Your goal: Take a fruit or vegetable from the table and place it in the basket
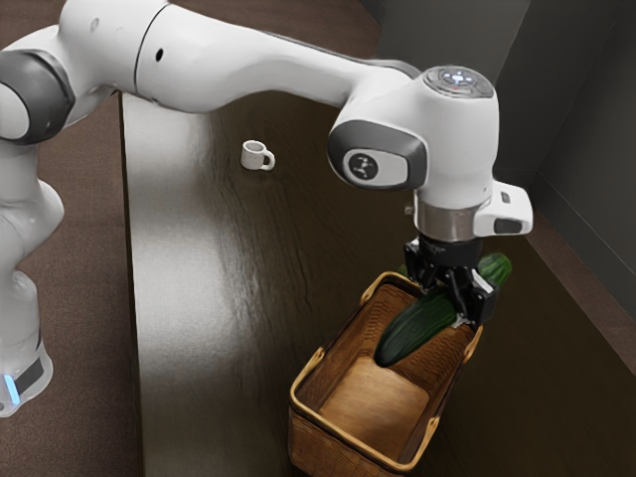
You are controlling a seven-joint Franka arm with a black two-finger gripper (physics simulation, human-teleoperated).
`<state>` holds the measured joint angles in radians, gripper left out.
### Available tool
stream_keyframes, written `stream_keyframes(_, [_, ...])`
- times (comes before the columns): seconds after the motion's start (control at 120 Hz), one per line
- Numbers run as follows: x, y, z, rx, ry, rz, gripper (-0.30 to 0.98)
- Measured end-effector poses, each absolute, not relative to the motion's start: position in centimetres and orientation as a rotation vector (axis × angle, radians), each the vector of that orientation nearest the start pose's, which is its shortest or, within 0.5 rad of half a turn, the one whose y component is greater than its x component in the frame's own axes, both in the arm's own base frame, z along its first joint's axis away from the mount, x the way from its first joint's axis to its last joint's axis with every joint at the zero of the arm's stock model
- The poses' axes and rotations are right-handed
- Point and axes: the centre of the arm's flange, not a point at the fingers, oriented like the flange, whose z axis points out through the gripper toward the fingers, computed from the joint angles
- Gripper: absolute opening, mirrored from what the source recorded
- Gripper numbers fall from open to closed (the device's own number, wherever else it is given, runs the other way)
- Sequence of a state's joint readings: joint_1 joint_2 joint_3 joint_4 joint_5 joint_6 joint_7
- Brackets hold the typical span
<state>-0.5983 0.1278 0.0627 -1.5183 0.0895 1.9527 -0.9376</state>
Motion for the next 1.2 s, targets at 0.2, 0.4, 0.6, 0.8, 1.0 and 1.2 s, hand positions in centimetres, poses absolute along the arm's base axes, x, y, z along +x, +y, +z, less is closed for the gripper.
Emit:
stream_keyframes(0.2, [54.1,-31.8,60.4,-3.178,-0.615,-0.459,0.2])
stream_keyframes(0.4, [54.2,-31.9,60.1,-3.182,-0.624,-0.469,0.2])
stream_keyframes(0.6, [54.3,-32.1,60.2,-3.191,-0.629,-0.481,0.46])
stream_keyframes(0.8, [54.3,-32.2,60.3,-3.207,-0.641,-0.477,0.63])
stream_keyframes(1.0, [53.8,-29.3,59.3,-3.148,-0.665,-0.373,0.67])
stream_keyframes(1.2, [56.0,-12.3,64.1,-2.977,-0.761,-0.317,0.68])
